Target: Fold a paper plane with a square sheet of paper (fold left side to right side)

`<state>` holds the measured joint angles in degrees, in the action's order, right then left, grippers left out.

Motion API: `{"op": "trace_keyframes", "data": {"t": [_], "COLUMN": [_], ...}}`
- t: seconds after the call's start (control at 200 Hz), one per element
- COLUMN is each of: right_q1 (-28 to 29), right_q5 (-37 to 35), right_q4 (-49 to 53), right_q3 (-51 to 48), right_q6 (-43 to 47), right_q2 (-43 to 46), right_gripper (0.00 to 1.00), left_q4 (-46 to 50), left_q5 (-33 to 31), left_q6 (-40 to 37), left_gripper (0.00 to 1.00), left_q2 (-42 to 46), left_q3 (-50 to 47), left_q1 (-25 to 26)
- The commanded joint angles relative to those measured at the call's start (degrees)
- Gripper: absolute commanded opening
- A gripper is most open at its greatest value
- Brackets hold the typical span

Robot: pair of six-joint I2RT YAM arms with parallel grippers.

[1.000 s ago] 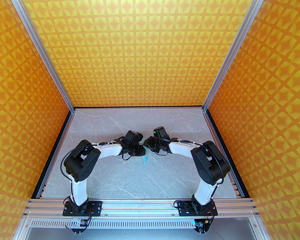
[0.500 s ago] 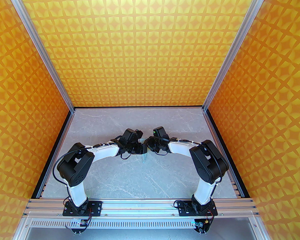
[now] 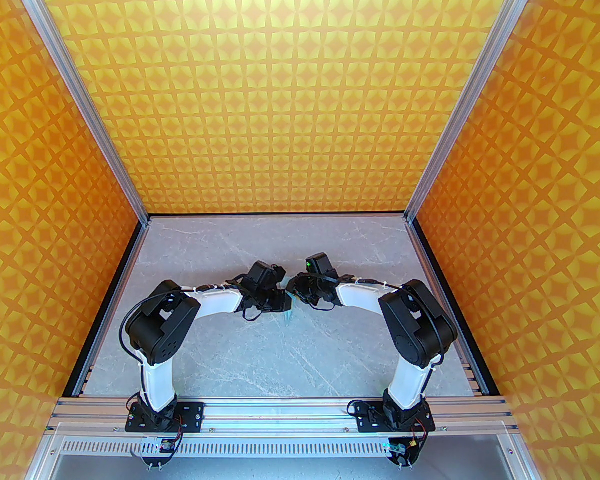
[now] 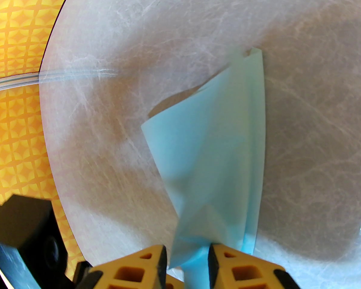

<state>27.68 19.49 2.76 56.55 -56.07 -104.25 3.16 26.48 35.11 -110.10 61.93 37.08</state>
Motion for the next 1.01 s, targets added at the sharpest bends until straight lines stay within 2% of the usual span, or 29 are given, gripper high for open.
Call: {"op": "trace_keyframes", "data": {"t": [0.0, 0.285, 0.45, 0.7, 1.0], "right_q1": [0.4, 0.4, 0.4, 0.9, 1.3], "right_q5": [0.2, -0.9, -2.1, -0.1, 0.4], "right_q4": [0.0, -0.4, -1.8, -4.2, -5.7], "right_q3": [-0.8, -3.6, -7.7, -10.2, -9.1], "right_q6": [1.7, 4.2, 4.6, 4.6, 2.9], "right_q2": [1.9, 8.4, 13.1, 10.6, 4.5], "right_gripper": [0.33, 0.43, 0.44, 0.26, 0.22], "left_q4": [0.1, -0.8, -1.1, -1.1, -0.5], "left_q5": [-1.1, -1.1, -1.0, -1.0, -0.9], "left_q6": [-0.5, -0.4, -0.3, -0.4, -0.6], "left_gripper": [0.11, 0.08, 0.07, 0.07, 0.05], "left_q2": [-0.6, -1.7, -2.2, -2.3, -3.4], "left_q3": [0.9, 0.5, 0.1, 0.0, 0.6], "left_q1": [-0.7, -0.8, -0.8, -0.8, -0.8]}}
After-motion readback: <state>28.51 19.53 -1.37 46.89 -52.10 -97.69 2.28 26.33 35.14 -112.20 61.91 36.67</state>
